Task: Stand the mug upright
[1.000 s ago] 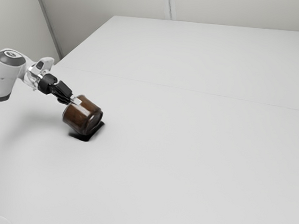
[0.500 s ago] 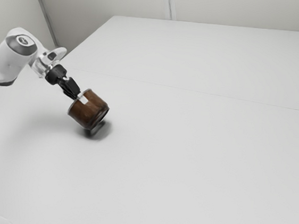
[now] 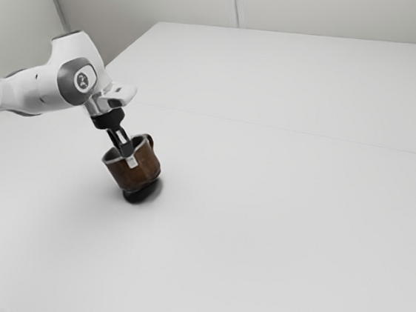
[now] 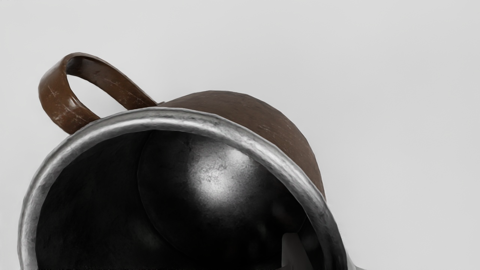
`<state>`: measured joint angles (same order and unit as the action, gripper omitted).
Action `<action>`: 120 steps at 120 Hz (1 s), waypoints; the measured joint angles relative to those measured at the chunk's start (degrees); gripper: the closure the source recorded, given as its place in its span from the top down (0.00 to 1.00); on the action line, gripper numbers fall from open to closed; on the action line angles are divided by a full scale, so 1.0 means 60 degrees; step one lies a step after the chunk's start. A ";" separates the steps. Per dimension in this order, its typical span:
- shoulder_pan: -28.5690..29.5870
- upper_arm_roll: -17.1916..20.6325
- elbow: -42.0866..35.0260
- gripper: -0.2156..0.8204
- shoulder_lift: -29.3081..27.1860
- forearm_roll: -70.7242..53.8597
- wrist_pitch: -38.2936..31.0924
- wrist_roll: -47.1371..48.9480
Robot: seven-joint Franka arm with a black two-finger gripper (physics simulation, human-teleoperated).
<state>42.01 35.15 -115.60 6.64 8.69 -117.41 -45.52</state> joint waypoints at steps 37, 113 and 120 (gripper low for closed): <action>-0.0204 0.0503 -0.1488 0.03 -0.0925 -0.0500 -0.1451 0.0125; -0.1368 0.0602 -0.2171 0.64 -0.1189 -0.0599 -0.2539 0.0196; -0.1446 0.0601 -0.1910 0.68 -0.1197 -0.0577 -0.2361 0.0503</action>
<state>33.34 38.76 -127.06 -0.54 5.23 -131.58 -42.50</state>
